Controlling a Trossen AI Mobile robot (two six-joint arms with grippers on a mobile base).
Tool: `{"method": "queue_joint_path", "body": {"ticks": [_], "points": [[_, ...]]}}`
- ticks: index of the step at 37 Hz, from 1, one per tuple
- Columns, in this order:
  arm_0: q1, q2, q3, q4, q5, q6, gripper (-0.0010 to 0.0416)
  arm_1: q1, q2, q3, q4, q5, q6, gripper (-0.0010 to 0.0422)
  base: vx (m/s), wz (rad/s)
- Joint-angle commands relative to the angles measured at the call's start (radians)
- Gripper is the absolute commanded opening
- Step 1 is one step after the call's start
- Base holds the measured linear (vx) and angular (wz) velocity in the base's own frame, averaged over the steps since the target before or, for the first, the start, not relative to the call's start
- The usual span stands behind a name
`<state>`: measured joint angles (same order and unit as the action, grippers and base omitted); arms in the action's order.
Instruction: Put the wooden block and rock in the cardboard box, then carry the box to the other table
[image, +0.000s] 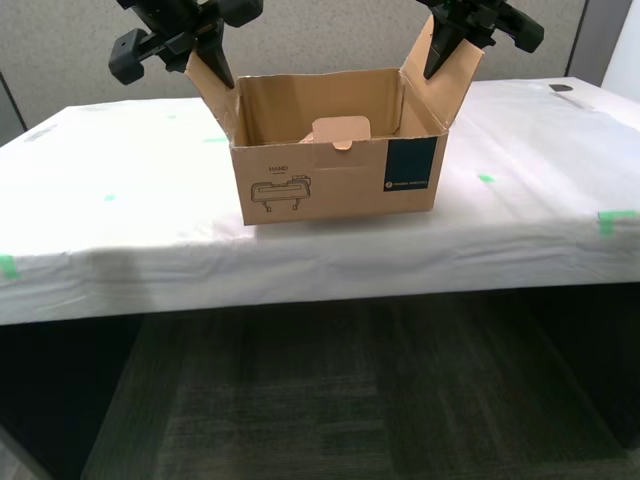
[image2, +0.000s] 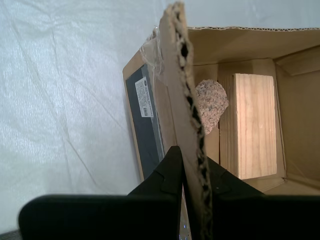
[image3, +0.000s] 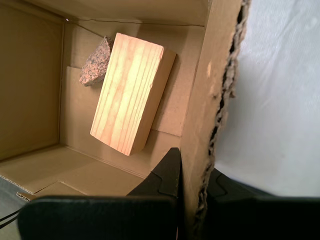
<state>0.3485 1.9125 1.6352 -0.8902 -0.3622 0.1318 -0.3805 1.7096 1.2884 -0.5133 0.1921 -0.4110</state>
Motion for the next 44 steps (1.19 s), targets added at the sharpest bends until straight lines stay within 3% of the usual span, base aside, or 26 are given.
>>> {"method": "queue_joint_path", "body": {"ticks": [1,26,31,34,40,44], "points": [[0.003,-0.001,0.002,0.003,-0.008,-0.005,0.0000,-0.001,-0.001,0.002,0.006,-0.001,-0.010,-0.0001,0.136,0.002],[0.031,-0.001,0.002,0.008,-0.020,0.001,-0.0001,0.006,-0.001,0.002,0.014,-0.002,-0.019,-0.0001,0.135,0.000],[0.062,-0.001,0.002,0.009,-0.023,0.024,-0.0001,0.014,-0.001,0.002,0.015,-0.002,-0.016,-0.0001,0.136,-0.007],[0.087,-0.001,0.002,0.027,-0.023,0.041,-0.0001,0.019,-0.001,0.002,0.016,-0.002,0.014,-0.0001,0.144,-0.005],[0.116,-0.001,0.002,0.056,-0.023,0.098,0.0000,0.028,-0.001,0.002,0.014,-0.002,0.040,-0.0001,0.152,-0.002],[0.118,-0.001,0.002,0.053,-0.023,0.104,0.0000,0.037,-0.009,0.002,-0.013,-0.002,0.075,-0.0001,0.152,0.003]]}}
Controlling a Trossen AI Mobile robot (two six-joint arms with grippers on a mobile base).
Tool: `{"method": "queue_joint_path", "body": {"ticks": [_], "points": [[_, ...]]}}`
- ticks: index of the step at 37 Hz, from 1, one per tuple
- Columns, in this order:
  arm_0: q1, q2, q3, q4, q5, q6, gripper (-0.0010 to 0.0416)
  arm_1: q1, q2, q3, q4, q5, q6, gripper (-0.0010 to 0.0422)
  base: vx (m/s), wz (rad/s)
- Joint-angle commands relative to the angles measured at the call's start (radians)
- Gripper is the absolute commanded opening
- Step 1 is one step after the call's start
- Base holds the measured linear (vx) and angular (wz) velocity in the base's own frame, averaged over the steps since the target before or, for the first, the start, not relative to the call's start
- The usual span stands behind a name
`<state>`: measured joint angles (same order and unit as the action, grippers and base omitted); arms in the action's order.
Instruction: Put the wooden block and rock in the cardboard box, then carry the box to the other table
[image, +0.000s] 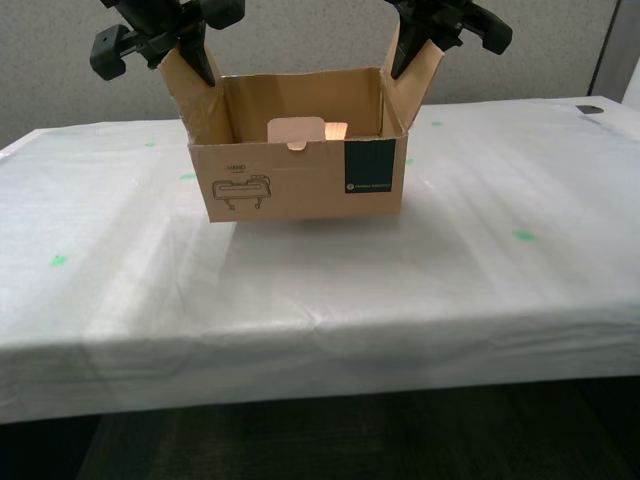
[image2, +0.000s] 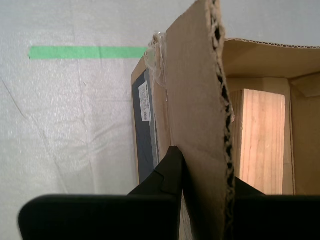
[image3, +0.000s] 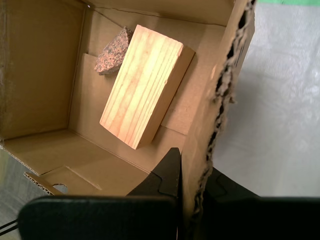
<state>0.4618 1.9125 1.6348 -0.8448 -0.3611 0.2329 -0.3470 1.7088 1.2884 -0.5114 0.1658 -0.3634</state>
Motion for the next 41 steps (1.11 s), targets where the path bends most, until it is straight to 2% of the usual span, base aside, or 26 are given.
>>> {"method": "queue_joint_path", "body": {"ticks": [1,7,28,30,34,41], "points": [[0.005,-0.001,0.002,0.007,-0.024,0.004,-0.0001,0.007,-0.010,0.002,-0.021,0.024,0.037,-0.0001,0.147,0.002],[0.005,-0.001,0.002,0.008,-0.023,0.010,-0.0001,0.023,-0.036,-0.001,-0.035,0.024,0.068,-0.0001,0.132,-0.003],[0.004,0.024,0.002,0.077,-0.023,0.021,-0.0001,0.041,-0.037,-0.079,0.009,0.021,0.068,-0.0001,0.092,0.002],[0.004,0.032,0.004,0.081,-0.019,0.023,-0.0001,0.042,-0.037,-0.078,0.011,0.006,0.068,-0.0001,0.091,-0.005],[0.004,0.036,0.003,0.084,-0.008,0.024,-0.0001,0.043,-0.035,-0.079,0.011,-0.065,0.069,-0.0001,0.095,-0.004],[0.004,0.049,0.003,0.084,-0.006,0.034,-0.0001,0.045,-0.031,-0.079,0.014,-0.065,0.079,-0.0001,0.077,0.003]]}}
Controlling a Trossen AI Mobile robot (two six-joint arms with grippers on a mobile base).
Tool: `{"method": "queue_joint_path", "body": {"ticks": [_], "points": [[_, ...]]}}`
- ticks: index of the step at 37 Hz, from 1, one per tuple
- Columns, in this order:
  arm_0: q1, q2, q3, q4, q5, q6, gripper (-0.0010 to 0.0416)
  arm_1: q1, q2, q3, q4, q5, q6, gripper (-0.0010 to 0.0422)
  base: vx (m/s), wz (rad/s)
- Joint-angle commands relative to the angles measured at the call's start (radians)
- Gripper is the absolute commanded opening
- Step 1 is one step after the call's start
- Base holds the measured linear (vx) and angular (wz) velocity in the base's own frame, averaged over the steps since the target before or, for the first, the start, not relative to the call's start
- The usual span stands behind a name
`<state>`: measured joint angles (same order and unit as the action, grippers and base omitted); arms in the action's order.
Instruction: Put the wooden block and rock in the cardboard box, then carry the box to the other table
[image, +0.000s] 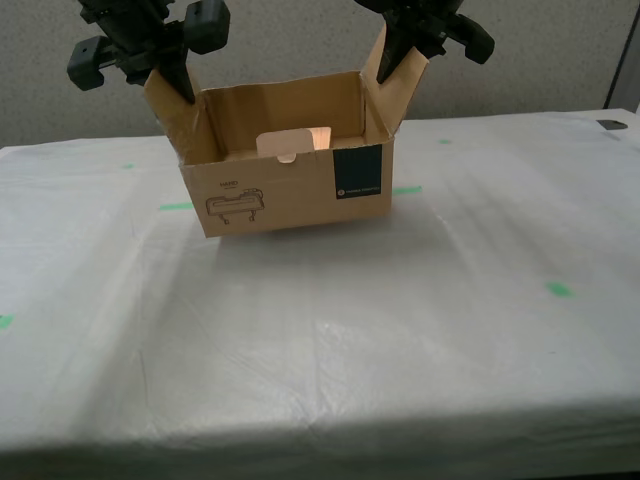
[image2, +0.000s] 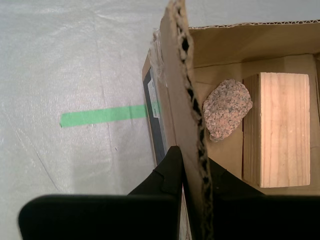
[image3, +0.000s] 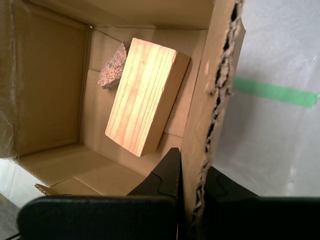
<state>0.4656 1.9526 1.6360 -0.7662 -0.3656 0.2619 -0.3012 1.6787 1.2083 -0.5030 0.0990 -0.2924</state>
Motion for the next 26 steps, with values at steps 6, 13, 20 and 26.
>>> {"method": "queue_joint_path", "body": {"ticks": [6,13,20,26], "points": [[0.000,0.022,0.002,0.019,0.000,0.005,-0.0001,0.002,0.010,0.001,0.019,-0.014,0.013,-0.0001,0.018,-0.002],[0.000,0.022,0.002,0.088,0.001,0.029,-0.0001,0.004,0.062,0.001,0.053,-0.013,0.014,-0.0001,-0.006,-0.001],[0.000,0.022,-0.002,0.089,0.020,0.029,-0.0001,0.006,0.084,-0.001,0.084,-0.027,0.028,-0.0001,0.000,0.000],[-0.007,0.022,-0.008,0.112,0.031,0.039,-0.0001,0.007,0.084,0.024,0.103,-0.037,0.032,-0.0001,0.000,0.060]]}}
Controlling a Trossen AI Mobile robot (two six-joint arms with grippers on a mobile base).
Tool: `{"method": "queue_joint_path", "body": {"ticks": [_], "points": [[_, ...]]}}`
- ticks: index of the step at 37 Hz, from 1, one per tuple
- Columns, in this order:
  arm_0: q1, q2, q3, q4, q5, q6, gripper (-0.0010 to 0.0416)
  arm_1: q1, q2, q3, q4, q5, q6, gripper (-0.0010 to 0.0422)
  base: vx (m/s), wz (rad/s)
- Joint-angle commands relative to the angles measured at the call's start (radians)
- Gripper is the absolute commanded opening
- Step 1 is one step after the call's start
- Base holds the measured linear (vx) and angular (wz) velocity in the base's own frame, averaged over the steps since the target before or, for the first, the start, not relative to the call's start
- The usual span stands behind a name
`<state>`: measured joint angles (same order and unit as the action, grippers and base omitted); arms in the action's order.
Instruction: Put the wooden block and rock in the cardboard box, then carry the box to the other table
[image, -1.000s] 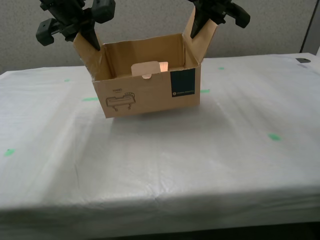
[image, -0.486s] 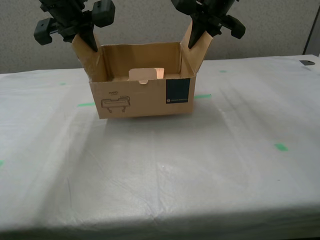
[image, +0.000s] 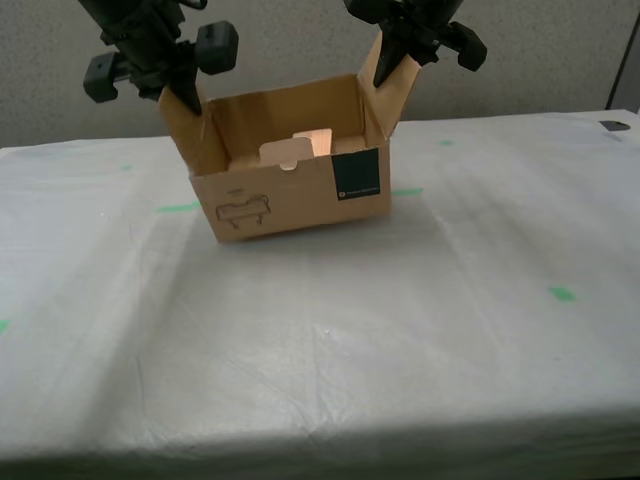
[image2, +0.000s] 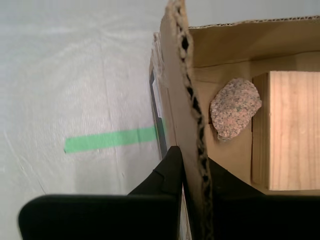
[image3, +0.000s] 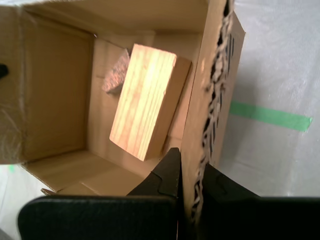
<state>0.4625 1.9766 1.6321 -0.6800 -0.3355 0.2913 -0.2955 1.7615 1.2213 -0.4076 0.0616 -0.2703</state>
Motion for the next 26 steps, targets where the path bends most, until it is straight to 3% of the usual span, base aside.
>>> {"method": "queue_joint_path", "body": {"ticks": [1,4,9,16,21,26], "points": [[-0.005,-0.002,-0.005,0.039,0.001,0.021,-0.0001,0.002,0.002,0.011,0.014,0.000,0.014,-0.0001,-0.003,0.096],[-0.010,-0.002,-0.003,0.061,-0.001,0.058,-0.0001,0.003,0.002,0.011,0.029,-0.002,0.024,-0.0001,-0.003,0.079],[-0.019,-0.002,-0.011,0.065,0.000,0.085,-0.0001,0.004,0.002,0.010,0.025,-0.002,0.024,-0.0001,-0.002,0.128],[-0.019,-0.002,-0.016,0.046,0.001,0.092,-0.0001,0.005,0.002,0.003,0.017,-0.002,0.037,-0.0001,-0.002,0.142],[-0.018,-0.002,-0.051,0.053,0.053,0.094,-0.0001,0.005,0.002,0.003,0.018,-0.002,0.055,-0.0001,-0.001,0.032],[-0.022,-0.002,-0.117,0.117,0.054,0.096,-0.0001,0.006,0.002,0.003,0.026,-0.003,0.055,-0.0001,0.000,0.000]]}}
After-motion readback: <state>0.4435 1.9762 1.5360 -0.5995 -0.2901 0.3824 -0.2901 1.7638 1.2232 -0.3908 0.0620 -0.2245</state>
